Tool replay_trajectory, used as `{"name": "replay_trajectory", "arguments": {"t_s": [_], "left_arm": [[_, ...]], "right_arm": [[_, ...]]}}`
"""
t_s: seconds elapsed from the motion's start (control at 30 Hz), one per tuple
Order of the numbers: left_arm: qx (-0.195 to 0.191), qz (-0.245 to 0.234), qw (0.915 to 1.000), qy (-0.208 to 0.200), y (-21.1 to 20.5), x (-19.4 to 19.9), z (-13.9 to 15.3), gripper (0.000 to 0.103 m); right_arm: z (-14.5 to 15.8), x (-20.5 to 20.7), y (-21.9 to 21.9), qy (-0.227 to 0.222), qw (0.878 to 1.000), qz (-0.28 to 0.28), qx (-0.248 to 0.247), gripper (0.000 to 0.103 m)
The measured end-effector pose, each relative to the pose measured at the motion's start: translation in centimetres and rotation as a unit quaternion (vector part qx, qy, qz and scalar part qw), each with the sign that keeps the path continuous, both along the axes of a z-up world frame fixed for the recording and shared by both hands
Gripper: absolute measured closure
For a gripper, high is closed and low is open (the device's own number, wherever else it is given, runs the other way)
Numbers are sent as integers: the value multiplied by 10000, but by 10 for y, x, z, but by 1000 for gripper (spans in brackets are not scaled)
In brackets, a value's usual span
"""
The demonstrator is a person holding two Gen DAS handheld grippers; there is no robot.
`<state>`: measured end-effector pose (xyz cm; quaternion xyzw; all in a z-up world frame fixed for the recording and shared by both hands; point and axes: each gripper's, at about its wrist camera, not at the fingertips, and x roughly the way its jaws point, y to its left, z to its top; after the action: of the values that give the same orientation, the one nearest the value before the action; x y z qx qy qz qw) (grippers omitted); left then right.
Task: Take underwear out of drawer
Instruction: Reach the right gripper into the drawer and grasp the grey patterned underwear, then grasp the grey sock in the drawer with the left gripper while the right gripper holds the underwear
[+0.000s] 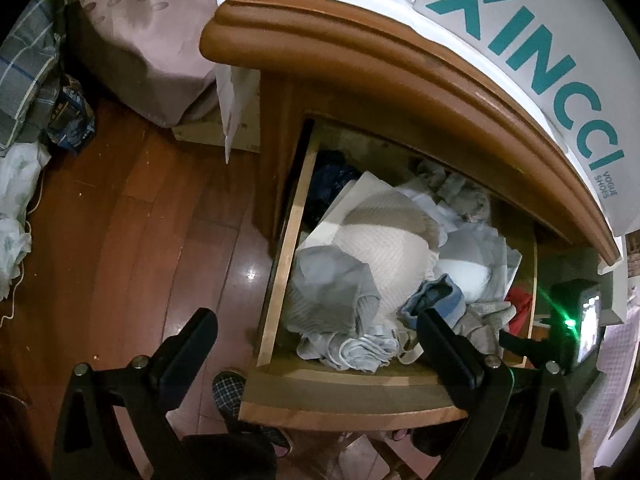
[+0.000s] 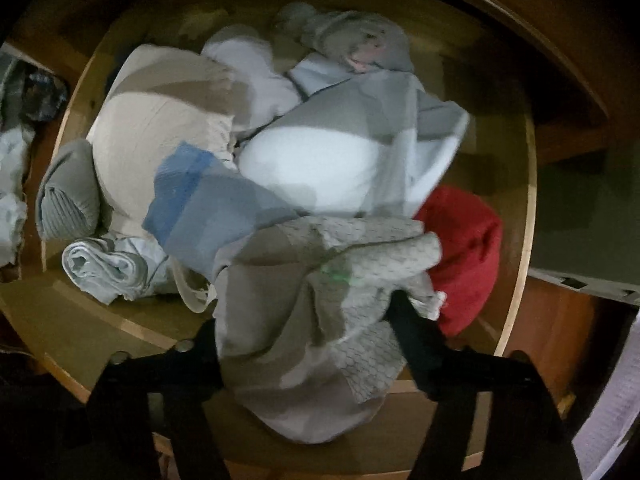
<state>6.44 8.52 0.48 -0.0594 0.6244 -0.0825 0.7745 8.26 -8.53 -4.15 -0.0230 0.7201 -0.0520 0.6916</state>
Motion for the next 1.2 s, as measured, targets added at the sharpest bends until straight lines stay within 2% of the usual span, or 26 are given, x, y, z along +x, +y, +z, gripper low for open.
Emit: {"name": "replay_trajectory", "arguments": {"t_s": [0.1,0.3,0.57,0.73,0.8,0.87,0.93,1.0,1.07,1.2], "left_arm": [[-57,6,10000,68,-1,2,-4,1],[-192,-105,9996,189,-7,2,-10,1],[-283,-287,9985,362,-22,4,-20,1],[44,-420,9981,452,-36,5,-33,1],[61,-419,9981,446,-38,7,-38,2],[146,-386,9982,433,-39,9,-41,13],[133,-333,9979,539,-39,11,-47,31],[101,-278,9977,615,-39,13,-53,32],[265,-214,9975,617,-39,15,-57,32],[338,-171,9972,641,-44,20,-64,32]], "right_arm": [[7,-5,-10,-106,9997,8,202,60],[25,-23,-25,-506,9973,162,501,75],[66,-51,-42,-1256,9885,-45,840,78],[75,-59,-49,-1557,9810,-171,1146,78],[75,-59,-50,-1591,9794,-215,1227,78],[74,-57,-52,-1591,9780,-263,1327,78],[74,-56,-55,-1580,9762,-330,1445,78],[73,-53,-59,-1582,9740,-439,1562,78],[74,-53,-60,-1581,9723,-467,1656,78],[82,-54,-58,-1651,9695,-376,1773,78]]}}
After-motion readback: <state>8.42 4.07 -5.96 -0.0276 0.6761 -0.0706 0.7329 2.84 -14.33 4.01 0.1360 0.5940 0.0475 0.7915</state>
